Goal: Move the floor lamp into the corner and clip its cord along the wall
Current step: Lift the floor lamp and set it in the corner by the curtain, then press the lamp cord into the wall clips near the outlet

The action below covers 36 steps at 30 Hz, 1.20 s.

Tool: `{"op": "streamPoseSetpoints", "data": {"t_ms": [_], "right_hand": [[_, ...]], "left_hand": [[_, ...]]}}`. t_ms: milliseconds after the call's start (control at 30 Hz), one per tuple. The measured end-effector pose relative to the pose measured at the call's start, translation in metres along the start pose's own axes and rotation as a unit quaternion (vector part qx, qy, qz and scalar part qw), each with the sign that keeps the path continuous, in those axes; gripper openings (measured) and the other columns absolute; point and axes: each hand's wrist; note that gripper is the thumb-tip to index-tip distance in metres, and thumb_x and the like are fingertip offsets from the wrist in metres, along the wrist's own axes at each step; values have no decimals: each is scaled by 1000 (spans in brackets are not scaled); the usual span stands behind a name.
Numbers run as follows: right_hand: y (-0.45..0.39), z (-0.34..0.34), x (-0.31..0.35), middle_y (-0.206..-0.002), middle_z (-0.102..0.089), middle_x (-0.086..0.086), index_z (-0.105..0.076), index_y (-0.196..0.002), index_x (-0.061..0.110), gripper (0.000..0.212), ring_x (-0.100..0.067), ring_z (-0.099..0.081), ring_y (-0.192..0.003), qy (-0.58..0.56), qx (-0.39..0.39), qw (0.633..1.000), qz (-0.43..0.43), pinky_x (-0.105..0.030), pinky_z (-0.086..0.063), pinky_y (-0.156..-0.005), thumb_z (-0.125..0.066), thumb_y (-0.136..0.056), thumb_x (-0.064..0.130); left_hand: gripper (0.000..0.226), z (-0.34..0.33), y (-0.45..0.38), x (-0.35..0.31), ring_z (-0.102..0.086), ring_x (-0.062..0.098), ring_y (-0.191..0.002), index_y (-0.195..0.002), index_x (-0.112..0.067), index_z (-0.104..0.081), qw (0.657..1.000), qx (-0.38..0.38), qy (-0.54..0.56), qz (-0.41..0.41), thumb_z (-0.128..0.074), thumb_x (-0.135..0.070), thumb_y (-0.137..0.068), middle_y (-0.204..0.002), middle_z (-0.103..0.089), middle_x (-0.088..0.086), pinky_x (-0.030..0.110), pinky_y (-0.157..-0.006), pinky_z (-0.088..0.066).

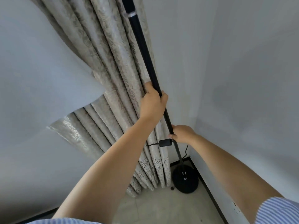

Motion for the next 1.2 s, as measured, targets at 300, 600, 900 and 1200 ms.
{"op": "streamPoseSetpoints", "data": {"t_ms": [300,600,900,1200], "right_hand": [[11,5,-21,-92,-63,-9,-38,-125,8,45,-30,-59,-93,-30,-8,999,-37,-32,-42,-64,-44,-89,34],[112,19,-47,-90,-63,-20,-60,-102,-8,35,-28,-56,-85,-130,84,978,-140,-22,-29,-54,-58,-82,20],[234,2,-18,-55,-43,-2,-64,-90,3,11,-13,-36,-45,-408,-166,879,-180,-19,-30,-43,-58,-81,8],[307,-34,60,-88,-61,-1,-60,-96,5,13,5,-52,-35,-407,-424,796,-143,-4,-44,-39,-56,-84,6]], "left_hand": [[53,-10,2,-14,-63,41,-83,-131,8,-16,996,0,-78,-31,-42,-21,-96,-98,-62,31,44,-66,-55],[21,-35,19,-18,-54,26,-87,-110,0,-43,997,71,14,-22,-48,-11,-93,-106,-57,18,28,-69,-41],[32,-35,89,-9,-51,33,-110,-124,0,-36,974,215,-62,-27,-41,-2,-93,-126,-49,21,36,-88,-45],[50,6,192,9,-51,25,-84,-136,-12,-25,929,322,-139,-119,-43,1,-91,-128,-50,20,31,-56,-42]]}}
Point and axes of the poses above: each hand's wrist, its own y-axis away from the middle knuckle, its own z-axis out of the back of the hand, x = y × z
